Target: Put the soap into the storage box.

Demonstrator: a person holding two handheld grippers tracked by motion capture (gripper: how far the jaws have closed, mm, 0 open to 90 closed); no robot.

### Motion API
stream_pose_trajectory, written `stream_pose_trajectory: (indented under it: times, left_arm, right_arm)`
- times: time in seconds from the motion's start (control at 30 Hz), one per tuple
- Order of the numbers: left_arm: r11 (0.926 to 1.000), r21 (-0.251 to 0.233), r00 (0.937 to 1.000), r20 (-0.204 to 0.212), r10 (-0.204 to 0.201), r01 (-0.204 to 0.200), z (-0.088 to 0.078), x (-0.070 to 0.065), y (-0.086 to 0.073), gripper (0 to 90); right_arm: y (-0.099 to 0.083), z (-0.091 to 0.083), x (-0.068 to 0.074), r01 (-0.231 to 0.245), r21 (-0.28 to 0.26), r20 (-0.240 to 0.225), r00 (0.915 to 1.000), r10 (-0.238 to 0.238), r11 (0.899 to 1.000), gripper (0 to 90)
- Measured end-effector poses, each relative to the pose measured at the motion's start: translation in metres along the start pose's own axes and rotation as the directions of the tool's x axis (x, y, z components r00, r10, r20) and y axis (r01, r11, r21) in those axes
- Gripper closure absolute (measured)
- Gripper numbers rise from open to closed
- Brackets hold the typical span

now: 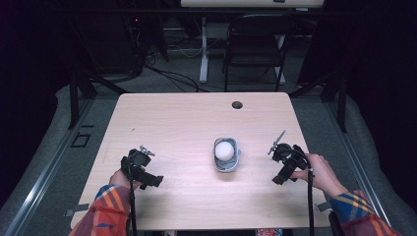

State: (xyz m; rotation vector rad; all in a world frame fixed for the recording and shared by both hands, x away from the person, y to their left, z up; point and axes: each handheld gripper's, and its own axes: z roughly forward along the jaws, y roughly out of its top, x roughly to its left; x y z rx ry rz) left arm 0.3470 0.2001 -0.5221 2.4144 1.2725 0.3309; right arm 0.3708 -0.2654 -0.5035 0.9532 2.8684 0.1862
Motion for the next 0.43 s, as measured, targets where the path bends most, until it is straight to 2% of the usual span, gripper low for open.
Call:
stream_pose_trajectory:
  times: [0.03, 0.07, 0.1, 0.17, 0.2, 0.23, 0.27, 0.33, 0.43]
  left_arm:
    - [1.0, 0.0, 1.0, 0.001, 0.0, 0.0, 0.0, 0.0, 0.0, 0.2]
    - [1.0, 0.001, 1.0, 0.002, 0.002, -0.002, 0.0, 0.0, 0.0, 0.2]
    - [1.0, 0.002, 1.0, 0.003, 0.004, -0.004, 0.0, 0.0, 0.0, 0.2]
    - [1.0, 0.003, 1.0, 0.006, 0.005, -0.005, 0.0, 0.0, 0.0, 0.2]
    - [1.0, 0.0, 1.0, 0.006, 0.006, -0.006, 0.0, 0.0, 0.0, 0.2]
    - [1.0, -0.001, 1.0, 0.007, 0.006, -0.006, 0.0, -0.001, 0.0, 0.2]
    - [1.0, -0.001, 0.9999, 0.007, 0.007, -0.007, 0.0, -0.001, 0.0, 0.2]
    - [1.0, -0.003, 0.9999, 0.008, 0.007, -0.007, 0.0, -0.001, 0.0, 0.2]
    - [1.0, -0.004, 0.9999, 0.009, 0.007, -0.007, -0.001, -0.001, 0.0, 0.1]
  right_arm:
    - [-0.004, 0.002, 0.001, 0.009, 0.015, 0.005, 0.9999, -0.009, 1.0, 3.3]
    - [-0.008, 0.005, 0.003, -0.004, 0.004, 0.017, 0.9999, 0.004, 1.0, 4.0]
    - [-0.013, 0.008, 0.004, -0.019, -0.021, 0.004, 0.9998, 0.019, 1.0, 4.5]
    - [-0.018, 0.011, 0.005, -0.011, -0.014, 0.006, 0.9999, 0.011, 1.0, 8.1]
    - [-0.023, 0.017, 0.006, -0.027, -0.01, -0.02, 0.9994, 0.027, 1.0, 13.6]
    - [-0.024, 0.02, 0.007, -0.036, 0.002, -0.021, 0.9991, 0.036, 0.999, 13.7]
    - [-0.024, 0.02, 0.007, -0.017, 0.028, -0.017, 0.9997, 0.018, 0.999, 12.9]
    - [-0.025, 0.021, 0.007, -0.021, 0.023, -0.034, 0.9992, 0.022, 1.0, 14.1]
    - [-0.024, 0.023, 0.008, -0.037, 0.013, -0.035, 0.9987, 0.037, 0.999, 14.3]
